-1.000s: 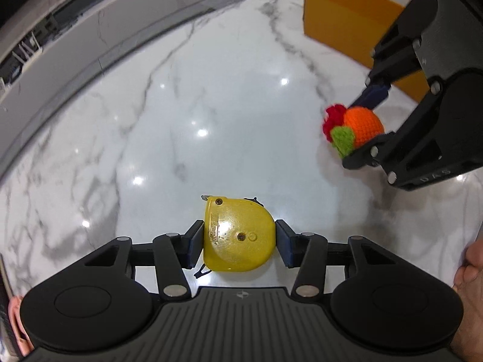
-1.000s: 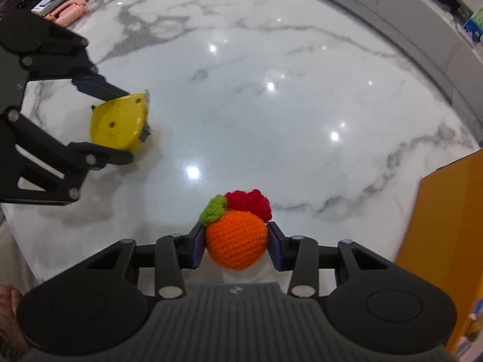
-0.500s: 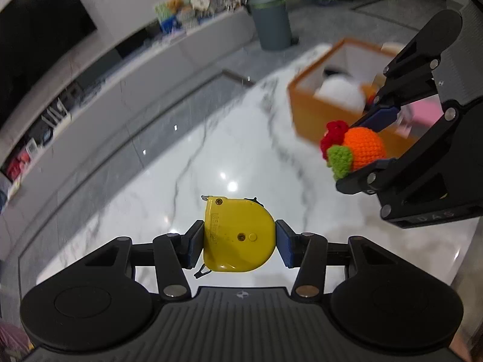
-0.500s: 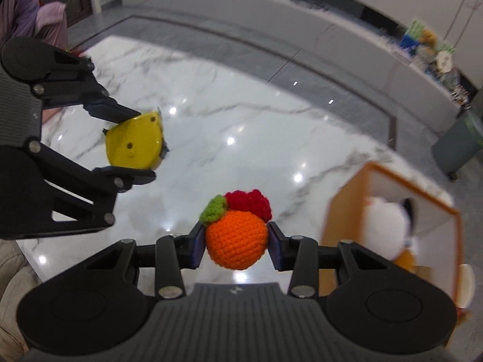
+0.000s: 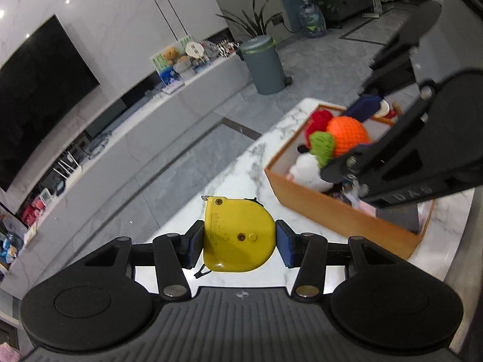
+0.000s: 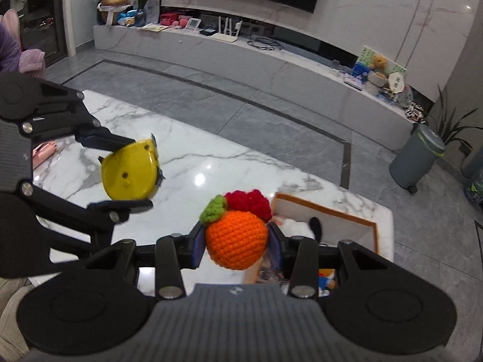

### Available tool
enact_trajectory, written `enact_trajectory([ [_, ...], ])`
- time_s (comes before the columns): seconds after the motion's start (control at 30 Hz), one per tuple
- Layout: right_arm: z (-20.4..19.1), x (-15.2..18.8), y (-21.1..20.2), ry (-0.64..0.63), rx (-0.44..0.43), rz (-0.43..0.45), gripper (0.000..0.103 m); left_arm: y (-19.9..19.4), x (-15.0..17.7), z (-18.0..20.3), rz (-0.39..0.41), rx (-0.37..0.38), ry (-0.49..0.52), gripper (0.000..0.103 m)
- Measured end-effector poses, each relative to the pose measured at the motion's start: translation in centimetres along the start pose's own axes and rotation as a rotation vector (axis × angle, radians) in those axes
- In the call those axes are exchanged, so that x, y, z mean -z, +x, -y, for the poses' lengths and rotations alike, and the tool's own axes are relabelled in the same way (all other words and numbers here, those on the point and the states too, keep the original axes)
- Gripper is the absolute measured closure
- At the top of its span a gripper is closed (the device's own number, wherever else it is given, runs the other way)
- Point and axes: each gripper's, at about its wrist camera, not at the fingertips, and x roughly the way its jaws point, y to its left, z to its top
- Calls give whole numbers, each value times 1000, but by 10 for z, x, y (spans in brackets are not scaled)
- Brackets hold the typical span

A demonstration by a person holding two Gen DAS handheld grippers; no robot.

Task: Organize objects
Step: 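Carry the tape measure and crocheted orange over the orange box with both tools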

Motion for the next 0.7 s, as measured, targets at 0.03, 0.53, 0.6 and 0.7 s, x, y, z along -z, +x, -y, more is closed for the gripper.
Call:
enact_trajectory([
  [0.03,3,2,-2,-1,7,1,59,-5,-4,0,10,-7,-6,46],
  [0.53,28,-9,-110,-7,151,117,59,-75,-53,27,169,-31,-10,46],
  [0.6,36,-8,-124,9,154,139,59,-76,-57,38,169,-26,36,46],
  [0.7,48,-3,-132,31,163,147,59,-70,-64,49,188,1,47,46],
])
